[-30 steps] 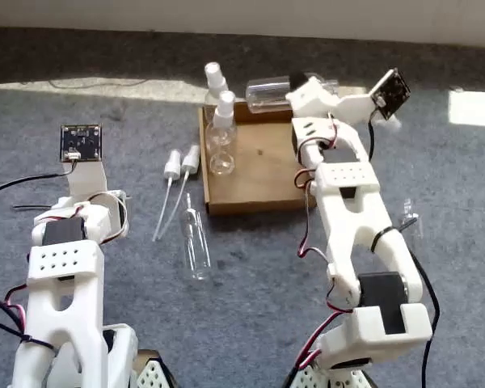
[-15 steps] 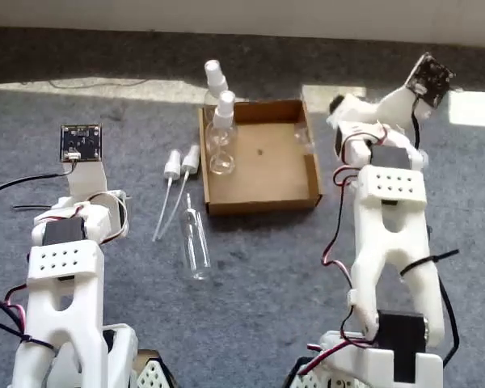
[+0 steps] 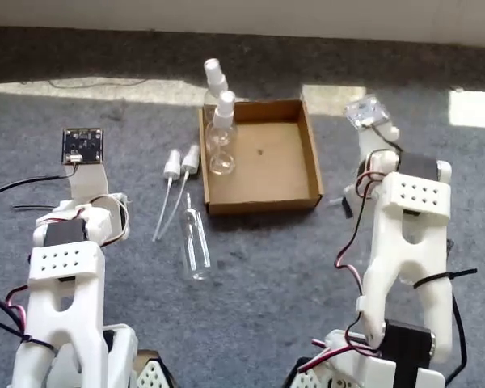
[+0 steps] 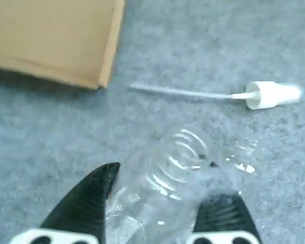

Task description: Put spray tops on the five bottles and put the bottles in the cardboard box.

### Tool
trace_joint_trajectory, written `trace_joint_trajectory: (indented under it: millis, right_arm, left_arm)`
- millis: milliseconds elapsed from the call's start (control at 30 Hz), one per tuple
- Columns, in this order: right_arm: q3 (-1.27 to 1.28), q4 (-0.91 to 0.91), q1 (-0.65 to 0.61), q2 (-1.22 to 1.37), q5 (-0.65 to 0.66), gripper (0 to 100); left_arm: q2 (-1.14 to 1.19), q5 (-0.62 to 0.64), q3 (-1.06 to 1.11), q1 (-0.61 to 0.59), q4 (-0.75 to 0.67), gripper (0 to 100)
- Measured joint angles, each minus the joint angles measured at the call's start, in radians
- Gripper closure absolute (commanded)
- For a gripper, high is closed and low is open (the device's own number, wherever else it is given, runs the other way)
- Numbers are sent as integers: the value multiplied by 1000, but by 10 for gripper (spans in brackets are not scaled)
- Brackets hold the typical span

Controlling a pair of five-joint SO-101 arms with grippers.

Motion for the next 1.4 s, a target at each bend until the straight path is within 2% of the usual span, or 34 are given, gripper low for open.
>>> trace_joint_trajectory:
  millis: [100,267,367,567,867,1167,1233,1400]
  right_arm:
    - [61,-21,5,-2,64,913]
    - [196,-83,0,-2,80,689]
    - [230,-87,3,-2,98,613]
    - [235,-84,11,-5,115,612]
    - [235,-92,6,2,-37,612]
    - [54,-106,6,316,-152,615]
    - [20,-106,8,365,-157,652]
    - [-23,-109,8,407,-157,826]
  left_arm:
    - [0,0,0,0,0,825]
    - [0,0,0,0,0,825]
    - [0,0,0,0,0,825]
    - [0,0,0,0,0,825]
    - [0,0,0,0,0,825]
    - [0,0,0,0,0,825]
    - [0,0,0,0,0,825]
    - [0,0,0,0,0,825]
